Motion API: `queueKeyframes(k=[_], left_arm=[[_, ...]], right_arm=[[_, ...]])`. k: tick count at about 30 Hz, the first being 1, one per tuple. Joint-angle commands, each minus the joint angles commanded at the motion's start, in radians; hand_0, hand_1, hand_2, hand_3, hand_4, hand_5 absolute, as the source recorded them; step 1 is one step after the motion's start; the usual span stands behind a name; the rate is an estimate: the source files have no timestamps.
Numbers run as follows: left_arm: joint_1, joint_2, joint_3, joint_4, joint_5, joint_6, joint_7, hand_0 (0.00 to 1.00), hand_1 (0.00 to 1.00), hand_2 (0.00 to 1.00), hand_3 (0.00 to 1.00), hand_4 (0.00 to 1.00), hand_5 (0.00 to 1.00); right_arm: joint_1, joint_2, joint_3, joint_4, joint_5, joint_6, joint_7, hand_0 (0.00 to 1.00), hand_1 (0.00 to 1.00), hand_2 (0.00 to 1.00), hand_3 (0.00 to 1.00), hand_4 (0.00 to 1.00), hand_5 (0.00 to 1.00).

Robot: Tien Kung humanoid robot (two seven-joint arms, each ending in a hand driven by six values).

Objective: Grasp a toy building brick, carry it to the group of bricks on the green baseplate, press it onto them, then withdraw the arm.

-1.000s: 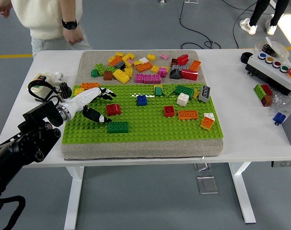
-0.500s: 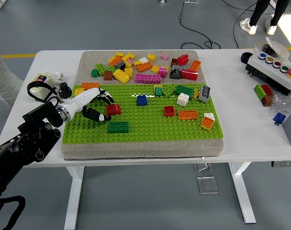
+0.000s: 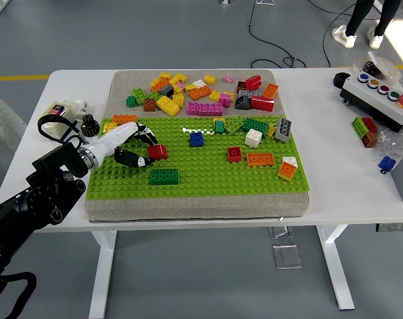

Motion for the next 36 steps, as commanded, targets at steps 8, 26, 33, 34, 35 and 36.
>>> queueKeyframes(k=[8, 26, 33, 34, 35, 36], left_arm=[[0.002, 0.001, -0.006, -0.001, -0.009, 0.012, 0.003, 0.633, 0.62, 0.593, 0.549, 0.804, 0.085], [0.008, -0.002, -0.047, -0.004, -0.025, -0.061, -0.021, 0.758, 0.71, 0.692, 0.693, 0.998, 0.271], [0.008, -0.003, -0.05, -0.005, -0.033, -0.06, -0.02, 0.77, 0.727, 0.719, 0.75, 0.998, 0.282], [0.008, -0.003, -0.05, -0.005, -0.033, -0.059, -0.02, 0.77, 0.727, 0.719, 0.75, 0.998, 0.282], [0.009, -0.004, -0.049, -0.006, -0.033, -0.053, -0.02, 0.77, 0.727, 0.719, 0.75, 0.998, 0.282], [0.009, -0.005, -0.048, -0.007, -0.032, -0.049, -0.021, 0.77, 0.727, 0.719, 0.75, 0.998, 0.282]], right_arm=[[0.0, 0.001, 0.005, 0.0, 0.001, 0.0, 0.001, 0.754, 0.675, 0.721, 0.638, 0.909, 0.502], [-0.001, 0.001, 0.007, 0.0, 0.002, -0.001, 0.003, 0.754, 0.675, 0.721, 0.637, 0.908, 0.503], [0.0, 0.001, 0.006, 0.0, 0.003, -0.003, 0.004, 0.754, 0.675, 0.72, 0.638, 0.909, 0.5], [0.0, 0.001, 0.006, 0.0, 0.003, -0.003, 0.005, 0.754, 0.675, 0.72, 0.638, 0.909, 0.5], [-0.001, 0.002, 0.006, 0.0, 0.003, -0.003, 0.004, 0.754, 0.675, 0.72, 0.638, 0.909, 0.5], [-0.001, 0.002, 0.006, 0.0, 0.003, -0.003, 0.004, 0.754, 0.675, 0.72, 0.638, 0.909, 0.5]])
